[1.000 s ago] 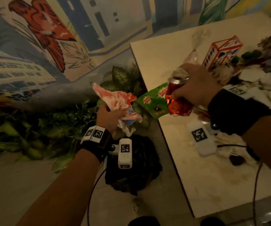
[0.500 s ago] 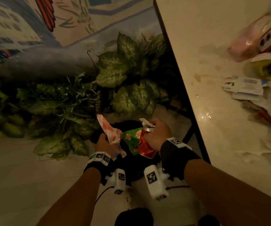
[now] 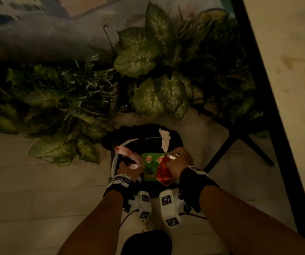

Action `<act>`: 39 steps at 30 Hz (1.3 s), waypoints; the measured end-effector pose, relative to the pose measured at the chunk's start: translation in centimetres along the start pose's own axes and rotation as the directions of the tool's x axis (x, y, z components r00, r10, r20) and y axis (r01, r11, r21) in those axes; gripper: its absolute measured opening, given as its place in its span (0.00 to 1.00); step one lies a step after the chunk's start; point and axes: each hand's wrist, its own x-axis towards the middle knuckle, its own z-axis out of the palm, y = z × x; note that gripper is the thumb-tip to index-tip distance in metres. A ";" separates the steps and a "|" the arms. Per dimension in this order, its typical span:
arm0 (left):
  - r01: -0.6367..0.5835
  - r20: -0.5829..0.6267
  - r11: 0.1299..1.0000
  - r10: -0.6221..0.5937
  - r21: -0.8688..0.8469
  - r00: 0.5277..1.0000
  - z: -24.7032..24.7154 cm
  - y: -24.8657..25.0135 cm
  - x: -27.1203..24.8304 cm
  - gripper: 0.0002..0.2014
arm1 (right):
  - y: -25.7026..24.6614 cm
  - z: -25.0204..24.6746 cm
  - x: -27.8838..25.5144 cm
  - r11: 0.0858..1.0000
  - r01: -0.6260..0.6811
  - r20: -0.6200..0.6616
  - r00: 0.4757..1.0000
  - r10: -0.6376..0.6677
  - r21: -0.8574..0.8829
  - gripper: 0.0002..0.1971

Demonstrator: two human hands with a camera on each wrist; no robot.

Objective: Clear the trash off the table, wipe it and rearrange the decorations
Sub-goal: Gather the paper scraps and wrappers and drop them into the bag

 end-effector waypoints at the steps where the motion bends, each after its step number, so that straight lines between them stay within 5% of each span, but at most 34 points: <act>1: 0.014 0.008 1.000 -0.015 0.015 1.000 -0.5 0.0 -0.9 0.49 | 0.1 0.4 0.2 1.000 0.001 -0.003 1.000 -0.001 -0.005 0.02; 3: 0.045 0.007 0.997 -0.046 0.063 0.999 -1.3 -0.3 -1.9 0.37 | 0.4 1.2 0.8 0.999 -0.007 0.006 1.000 0.007 -0.035 0.04; 7: 0.054 -0.039 0.994 -0.050 0.094 0.998 -3.2 -2.0 -3.2 0.21 | 0.5 2.7 2.1 0.994 -0.058 0.163 0.984 0.074 -0.097 0.39; 9: 0.041 -0.053 0.998 -0.038 0.049 0.998 -4.3 -2.4 -4.3 0.19 | 0.3 3.1 2.4 0.992 -0.060 0.171 0.982 0.078 -0.110 0.44; 12: 0.017 -0.078 1.000 -0.016 0.018 0.997 -6.0 -2.5 -6.2 0.16 | 0.2 2.4 1.4 0.991 0.016 0.117 0.993 0.000 -0.136 0.38; 16: -0.011 -0.105 1.000 0.011 0.002 0.994 -8.0 -1.5 -8.8 0.08 | -1.3 -0.6 -2.0 0.968 0.127 0.188 0.978 -0.086 -0.215 0.18; 23: -0.149 -0.176 0.984 0.164 0.097 0.971 -11.5 6.9 -16.4 0.12 | -7.7 -7.2 -10.4 0.920 0.368 0.310 0.898 -0.313 -0.136 0.10; 29: -0.445 -0.207 0.895 0.439 0.019 0.874 -9.7 18.2 -26.2 0.04 | -10.5 -20.8 -19.5 0.814 0.580 0.316 0.778 -0.543 -0.031 0.03; 32: -0.598 -0.184 0.801 0.590 0.016 0.786 -6.8 23.2 -31.7 0.01 | -8.4 -29.8 -22.5 0.740 0.668 0.225 0.735 -0.640 -0.080 0.03; 36: -0.733 -0.144 0.677 0.733 0.067 0.664 -0.6 28.2 -38.6 0.02 | -2.6 -41.4 -24.2 0.751 0.632 0.061 0.772 -0.633 -0.192 0.04; 39: -0.766 -0.079 0.628 0.778 0.134 0.624 4.9 31.0 -42.1 0.03 | 2.3 -48.4 -23.7 0.768 0.544 0.000 0.816 -0.578 -0.338 0.04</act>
